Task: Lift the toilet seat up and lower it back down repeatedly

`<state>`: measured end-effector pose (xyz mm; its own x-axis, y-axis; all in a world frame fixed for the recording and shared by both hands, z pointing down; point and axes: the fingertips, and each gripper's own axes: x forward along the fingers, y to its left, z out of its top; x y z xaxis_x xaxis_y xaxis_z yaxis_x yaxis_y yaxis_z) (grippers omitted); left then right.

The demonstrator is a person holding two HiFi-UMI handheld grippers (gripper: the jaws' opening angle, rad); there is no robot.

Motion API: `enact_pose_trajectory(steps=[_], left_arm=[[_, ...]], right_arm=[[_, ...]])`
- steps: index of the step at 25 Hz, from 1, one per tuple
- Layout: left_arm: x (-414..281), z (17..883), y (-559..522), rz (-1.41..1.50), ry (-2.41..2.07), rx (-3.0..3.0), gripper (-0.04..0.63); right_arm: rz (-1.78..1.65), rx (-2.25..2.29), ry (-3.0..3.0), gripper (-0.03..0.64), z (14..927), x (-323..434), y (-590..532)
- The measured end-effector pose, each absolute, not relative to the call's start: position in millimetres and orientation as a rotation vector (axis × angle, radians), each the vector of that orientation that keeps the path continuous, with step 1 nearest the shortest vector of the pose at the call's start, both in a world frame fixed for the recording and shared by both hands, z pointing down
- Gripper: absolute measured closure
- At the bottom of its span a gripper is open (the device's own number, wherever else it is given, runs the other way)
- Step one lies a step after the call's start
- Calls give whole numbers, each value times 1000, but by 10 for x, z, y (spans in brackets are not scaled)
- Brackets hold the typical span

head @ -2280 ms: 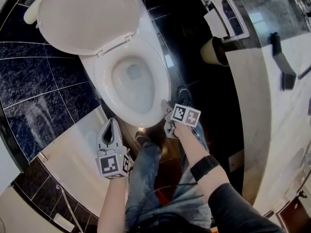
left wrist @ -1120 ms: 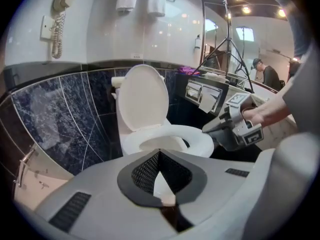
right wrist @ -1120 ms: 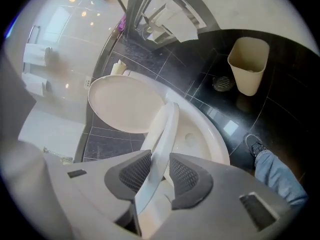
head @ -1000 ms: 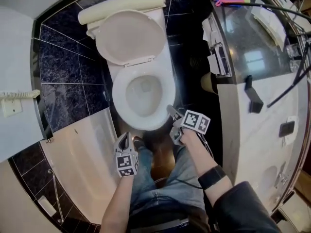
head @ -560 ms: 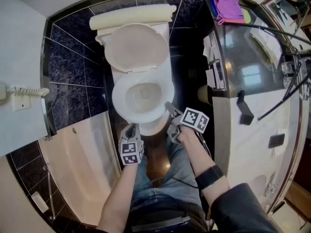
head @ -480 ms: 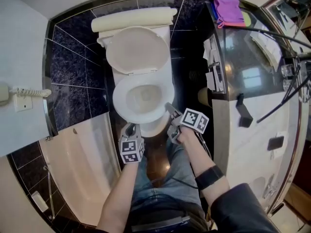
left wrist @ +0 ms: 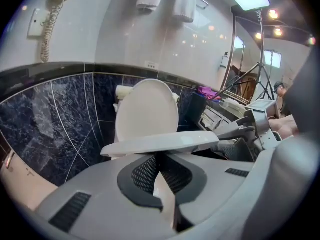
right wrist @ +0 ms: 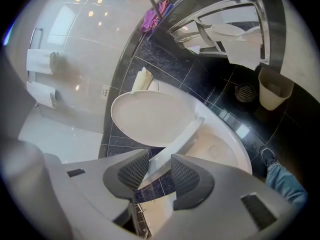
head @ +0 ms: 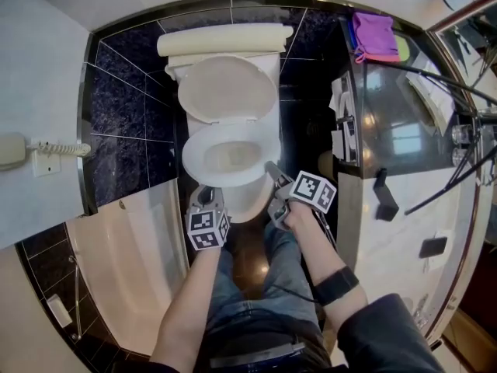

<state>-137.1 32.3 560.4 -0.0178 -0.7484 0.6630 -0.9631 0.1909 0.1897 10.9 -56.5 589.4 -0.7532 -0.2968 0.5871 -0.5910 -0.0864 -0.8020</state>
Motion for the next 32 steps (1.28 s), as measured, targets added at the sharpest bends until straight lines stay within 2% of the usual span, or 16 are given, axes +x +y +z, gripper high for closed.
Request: enact_pose_trajectory(steps=[1,2,10,17,24,32], left_arm=[[-1398,5575,270,421,-1822,1611,595],[-1426,5545,213,427,-1830,1620,595],[-1698,5269,-424,417,-1901,1691,595],[-1952,5126,-1062,437,-1968,1745,595],[-2168,5115,-1550,444,-2024,1753,595],[-2302,5267,-1793,495,-2036,1708,595]], right_arm=[[1902,969,-1982,451,5837,96,-614],[1860,957,-2016,484,5767,85,-668],[1538,900,-2199,503,5440,136,-987],[1312,948,-2261,595,5351,336,-1225],[1078,893,-2347,601,5223,404,-1409],[1012,845,-2387,601,5176,494,-1499]])
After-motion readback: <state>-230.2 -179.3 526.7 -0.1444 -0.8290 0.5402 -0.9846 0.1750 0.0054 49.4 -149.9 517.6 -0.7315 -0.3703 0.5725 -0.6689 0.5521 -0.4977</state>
